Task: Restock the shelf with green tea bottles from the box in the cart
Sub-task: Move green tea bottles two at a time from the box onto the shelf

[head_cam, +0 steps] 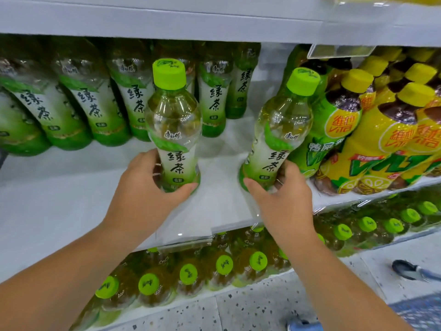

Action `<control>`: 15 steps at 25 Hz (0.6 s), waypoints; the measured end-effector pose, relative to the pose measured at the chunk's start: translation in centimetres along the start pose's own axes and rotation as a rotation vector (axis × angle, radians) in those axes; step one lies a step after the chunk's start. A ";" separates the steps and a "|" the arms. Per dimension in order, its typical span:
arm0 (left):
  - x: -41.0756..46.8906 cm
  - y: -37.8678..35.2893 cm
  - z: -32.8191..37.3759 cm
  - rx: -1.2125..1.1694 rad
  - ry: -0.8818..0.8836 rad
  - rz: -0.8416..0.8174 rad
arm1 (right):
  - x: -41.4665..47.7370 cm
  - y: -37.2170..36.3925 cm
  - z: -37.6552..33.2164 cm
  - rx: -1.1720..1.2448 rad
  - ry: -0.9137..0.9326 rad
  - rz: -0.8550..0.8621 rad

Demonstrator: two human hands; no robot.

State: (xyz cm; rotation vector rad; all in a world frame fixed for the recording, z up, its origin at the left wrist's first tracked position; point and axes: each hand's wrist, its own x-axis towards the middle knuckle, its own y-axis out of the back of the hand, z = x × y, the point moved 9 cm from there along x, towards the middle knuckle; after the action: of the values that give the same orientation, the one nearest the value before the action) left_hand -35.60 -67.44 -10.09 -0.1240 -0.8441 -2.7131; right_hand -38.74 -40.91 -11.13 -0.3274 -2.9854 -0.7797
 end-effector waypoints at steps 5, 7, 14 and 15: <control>0.5 0.5 -1.1 -0.094 0.045 0.038 | 3.6 -2.5 -1.4 0.012 -0.015 0.011; 0.5 0.3 -1.6 -0.105 0.060 0.042 | 5.3 -3.5 -2.1 -0.039 0.002 0.021; 0.6 0.2 -2.5 -0.078 0.086 0.040 | 9.3 -5.9 -2.5 -0.041 -0.035 0.108; 0.6 0.1 -2.7 -0.079 0.092 0.039 | 9.8 -6.2 -2.4 -0.039 -0.032 0.113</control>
State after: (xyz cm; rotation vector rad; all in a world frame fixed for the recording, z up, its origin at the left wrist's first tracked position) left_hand -36.15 -69.19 -12.14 -0.0317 -0.7016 -2.6938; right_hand -49.65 -45.44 -11.08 -0.5096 -2.9534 -0.8289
